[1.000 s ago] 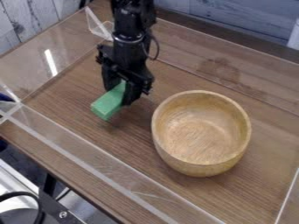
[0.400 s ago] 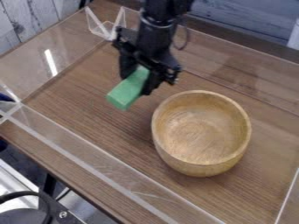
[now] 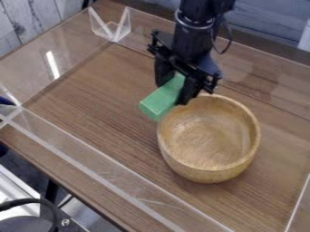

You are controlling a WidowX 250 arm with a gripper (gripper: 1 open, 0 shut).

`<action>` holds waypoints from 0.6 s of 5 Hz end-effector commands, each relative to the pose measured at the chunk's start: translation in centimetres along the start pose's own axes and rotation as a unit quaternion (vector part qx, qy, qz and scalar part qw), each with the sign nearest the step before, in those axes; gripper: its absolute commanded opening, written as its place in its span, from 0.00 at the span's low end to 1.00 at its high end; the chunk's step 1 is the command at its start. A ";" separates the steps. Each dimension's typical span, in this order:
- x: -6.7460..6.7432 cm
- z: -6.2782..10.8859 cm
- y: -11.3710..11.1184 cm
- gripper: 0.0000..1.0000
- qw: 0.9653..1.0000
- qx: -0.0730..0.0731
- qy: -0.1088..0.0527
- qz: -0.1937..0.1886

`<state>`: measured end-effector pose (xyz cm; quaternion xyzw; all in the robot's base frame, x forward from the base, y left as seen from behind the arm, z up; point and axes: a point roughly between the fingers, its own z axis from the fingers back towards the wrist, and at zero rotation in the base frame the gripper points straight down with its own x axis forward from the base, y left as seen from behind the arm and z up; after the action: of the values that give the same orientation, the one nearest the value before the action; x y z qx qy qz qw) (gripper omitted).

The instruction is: Put the green block in the brown bowl

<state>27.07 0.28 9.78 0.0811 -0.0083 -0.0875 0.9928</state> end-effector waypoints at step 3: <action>0.0 3.2 -4.2 0.00 0.998 -0.005 -0.017 -0.065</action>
<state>25.33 -4.10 10.14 0.0773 0.0209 -0.1555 0.9846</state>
